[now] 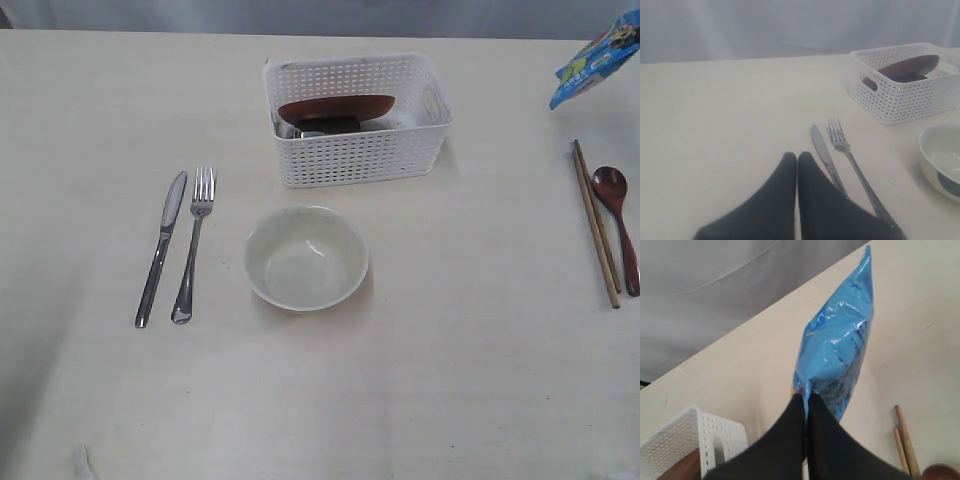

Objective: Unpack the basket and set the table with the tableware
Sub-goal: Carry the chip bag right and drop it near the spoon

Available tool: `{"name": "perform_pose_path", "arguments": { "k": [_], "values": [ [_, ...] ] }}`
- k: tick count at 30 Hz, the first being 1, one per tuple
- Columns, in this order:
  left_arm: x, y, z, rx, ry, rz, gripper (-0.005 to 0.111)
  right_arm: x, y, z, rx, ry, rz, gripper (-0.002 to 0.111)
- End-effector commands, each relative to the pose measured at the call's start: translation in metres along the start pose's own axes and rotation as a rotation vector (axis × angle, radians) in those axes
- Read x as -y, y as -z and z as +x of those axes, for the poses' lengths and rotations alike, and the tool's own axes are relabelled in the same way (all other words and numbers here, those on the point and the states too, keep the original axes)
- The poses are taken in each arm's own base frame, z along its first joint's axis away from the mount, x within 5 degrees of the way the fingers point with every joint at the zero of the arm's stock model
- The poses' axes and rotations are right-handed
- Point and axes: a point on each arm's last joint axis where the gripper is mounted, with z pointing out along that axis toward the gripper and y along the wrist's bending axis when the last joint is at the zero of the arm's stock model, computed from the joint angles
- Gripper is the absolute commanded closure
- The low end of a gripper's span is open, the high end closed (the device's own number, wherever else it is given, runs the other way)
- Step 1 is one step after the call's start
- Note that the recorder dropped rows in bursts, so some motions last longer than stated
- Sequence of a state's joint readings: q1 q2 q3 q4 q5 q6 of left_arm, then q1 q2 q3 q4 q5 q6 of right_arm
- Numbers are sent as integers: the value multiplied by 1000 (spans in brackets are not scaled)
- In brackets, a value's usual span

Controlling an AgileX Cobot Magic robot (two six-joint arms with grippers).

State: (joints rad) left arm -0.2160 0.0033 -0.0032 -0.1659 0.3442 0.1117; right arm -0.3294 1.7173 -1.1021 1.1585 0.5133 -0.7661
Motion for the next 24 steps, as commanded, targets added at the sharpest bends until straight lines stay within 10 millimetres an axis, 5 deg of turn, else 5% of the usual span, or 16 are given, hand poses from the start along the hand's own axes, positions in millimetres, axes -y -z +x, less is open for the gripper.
{"name": "perform_pose_path", "arguments": {
  "k": [1, 8, 16, 24],
  "values": [
    [0, 0, 1, 1, 1, 5, 107, 16, -16, 8, -38, -5, 39, 109],
    [0, 0, 1, 1, 1, 5, 107, 35, -40, 22, -106, -46, 73, 105],
    [0, 0, 1, 1, 1, 5, 107, 29, -33, 16, -89, -18, 67, 50],
    [0, 0, 1, 1, -2, 5, 107, -8, 23, -11, 84, 131, 55, 62]
  ]
}}
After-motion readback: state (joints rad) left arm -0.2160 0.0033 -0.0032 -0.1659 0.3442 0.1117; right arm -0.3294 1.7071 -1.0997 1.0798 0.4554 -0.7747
